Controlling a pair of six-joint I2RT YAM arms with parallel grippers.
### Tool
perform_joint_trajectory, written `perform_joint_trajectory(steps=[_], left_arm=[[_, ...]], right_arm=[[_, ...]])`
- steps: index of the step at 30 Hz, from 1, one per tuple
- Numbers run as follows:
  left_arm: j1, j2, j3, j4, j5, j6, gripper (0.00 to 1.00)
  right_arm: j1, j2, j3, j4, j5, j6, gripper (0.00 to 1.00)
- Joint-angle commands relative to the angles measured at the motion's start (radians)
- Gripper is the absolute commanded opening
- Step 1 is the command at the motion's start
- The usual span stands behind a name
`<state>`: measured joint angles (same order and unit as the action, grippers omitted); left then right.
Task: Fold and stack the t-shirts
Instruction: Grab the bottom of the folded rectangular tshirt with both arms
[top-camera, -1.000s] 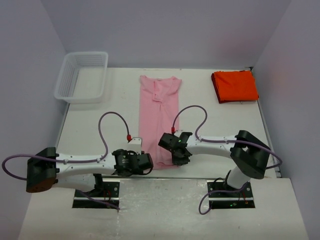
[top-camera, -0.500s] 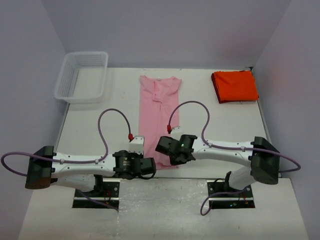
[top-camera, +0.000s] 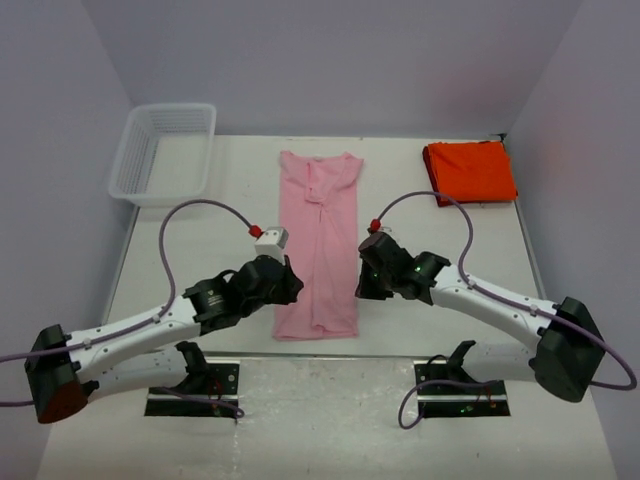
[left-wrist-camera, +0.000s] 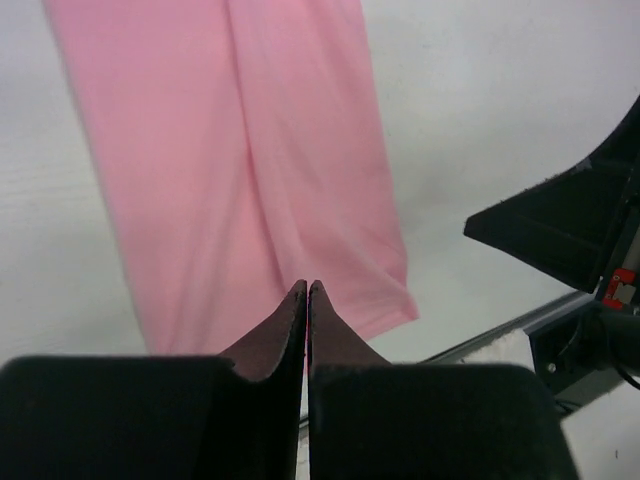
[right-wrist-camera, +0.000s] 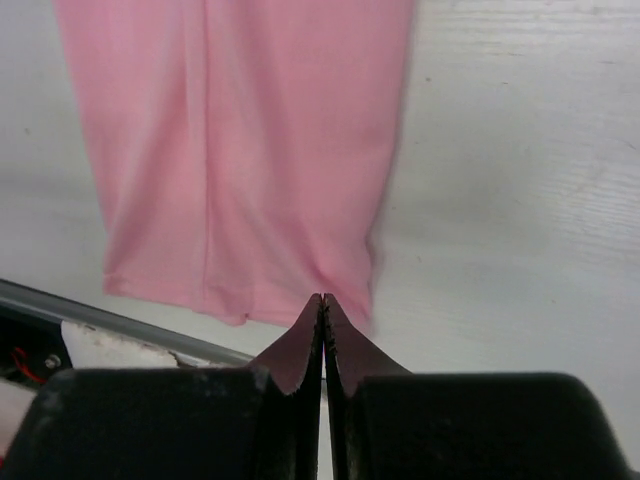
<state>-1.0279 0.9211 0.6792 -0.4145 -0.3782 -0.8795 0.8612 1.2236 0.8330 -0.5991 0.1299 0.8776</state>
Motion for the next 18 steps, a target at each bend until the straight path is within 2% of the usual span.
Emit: perform_joint_trajectory(steps=[1, 5, 7, 13, 18], left_arm=[[0.031, 0.126, -0.062, 0.274, 0.29, 0.122, 0.0], [0.031, 0.306, -0.09, 0.457, 0.432, 0.106, 0.0], [0.032, 0.346, -0.102, 0.528, 0.481, 0.097, 0.0], [0.031, 0.409, -0.106, 0.56, 0.504, 0.097, 0.0], [0.031, 0.41, -0.122, 0.54, 0.481, 0.093, 0.0]], right_arm=[[-0.024, 0.048, -0.014, 0.139, -0.156, -0.057, 0.0], [-0.056, 0.115, -0.012, 0.199, -0.239, -0.057, 0.0], [-0.077, 0.157, -0.009, 0.217, -0.297, -0.066, 0.0], [-0.152, 0.282, -0.025, 0.327, -0.504, -0.075, 0.0], [-0.157, 0.362, -0.015, 0.358, -0.569, -0.068, 0.0]])
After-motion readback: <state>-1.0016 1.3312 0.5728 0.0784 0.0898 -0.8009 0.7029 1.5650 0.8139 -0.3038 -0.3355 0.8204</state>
